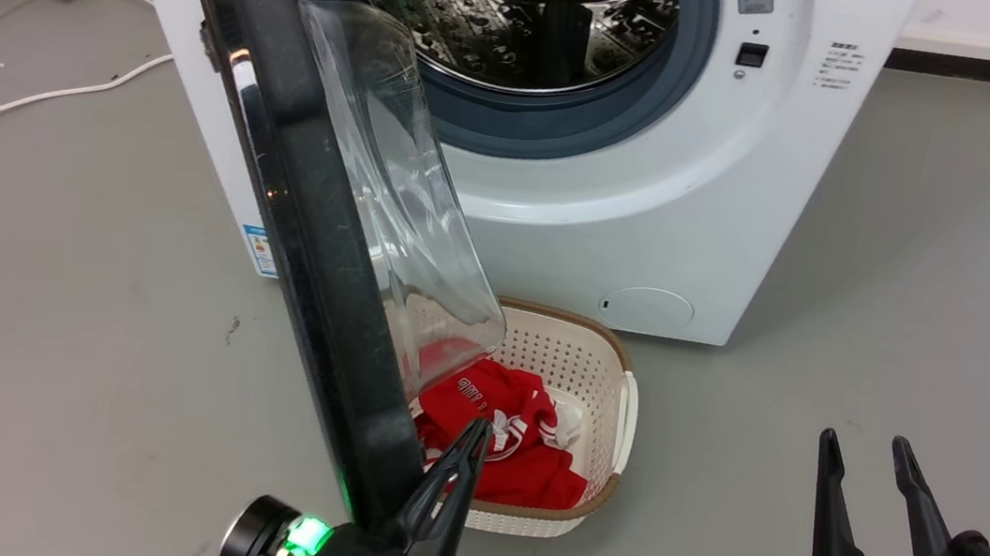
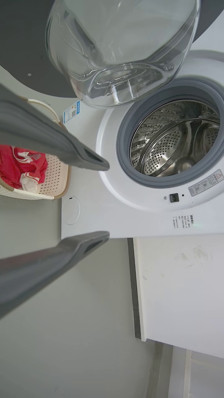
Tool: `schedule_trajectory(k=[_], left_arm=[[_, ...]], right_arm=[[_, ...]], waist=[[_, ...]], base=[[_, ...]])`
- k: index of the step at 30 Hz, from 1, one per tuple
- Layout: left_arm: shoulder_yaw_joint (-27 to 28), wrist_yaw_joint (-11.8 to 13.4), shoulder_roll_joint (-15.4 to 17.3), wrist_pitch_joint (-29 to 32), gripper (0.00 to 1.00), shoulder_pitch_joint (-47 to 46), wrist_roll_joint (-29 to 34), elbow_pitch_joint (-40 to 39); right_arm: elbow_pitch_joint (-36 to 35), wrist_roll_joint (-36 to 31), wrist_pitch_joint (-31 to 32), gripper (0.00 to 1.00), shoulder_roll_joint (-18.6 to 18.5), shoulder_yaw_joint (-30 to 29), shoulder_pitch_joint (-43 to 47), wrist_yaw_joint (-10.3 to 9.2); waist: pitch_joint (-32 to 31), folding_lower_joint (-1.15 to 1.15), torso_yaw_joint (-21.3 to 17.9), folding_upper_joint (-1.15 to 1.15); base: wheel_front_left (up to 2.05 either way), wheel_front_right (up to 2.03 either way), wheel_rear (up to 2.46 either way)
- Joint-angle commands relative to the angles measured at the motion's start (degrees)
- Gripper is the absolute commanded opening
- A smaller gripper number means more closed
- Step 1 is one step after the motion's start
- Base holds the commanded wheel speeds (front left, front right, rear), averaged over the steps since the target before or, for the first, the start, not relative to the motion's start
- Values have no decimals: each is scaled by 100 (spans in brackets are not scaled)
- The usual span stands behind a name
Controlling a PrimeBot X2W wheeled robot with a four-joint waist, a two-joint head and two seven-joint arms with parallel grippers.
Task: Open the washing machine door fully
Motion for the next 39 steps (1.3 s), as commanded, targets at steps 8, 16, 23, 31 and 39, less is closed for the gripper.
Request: schedule_trajectory(k=[8,16,23,31,39], left_arm=[[284,421,324,29,0,745,-7,-663],[608,761,546,60,0,1237,-73,-967],[1228,959,793,6,0,1150,-221,-867],[2374,967,1062,-42,0,791,-775,-672],[3949,537,1279,-37,0,72,-1201,-5]], right_arm=[[-8,-35,-8,100,11,-110,136,-2],[-67,-61,25,100,9,-106,222,-2],[-155,-88,92,100,9,-104,169,-2],[-197,-104,217,100,9,-71,51,-2],[-323,-164,294,100,7,-183,-64,-2]], waist=[[-5,0,552,0],[21,0,1278,0],[107,0,1524,0],[294,0,1442,0],[626,0,1202,0]], base=[[0,0,0],[0,0,0],[0,0,0],[0,0,0],[0,0,0]])
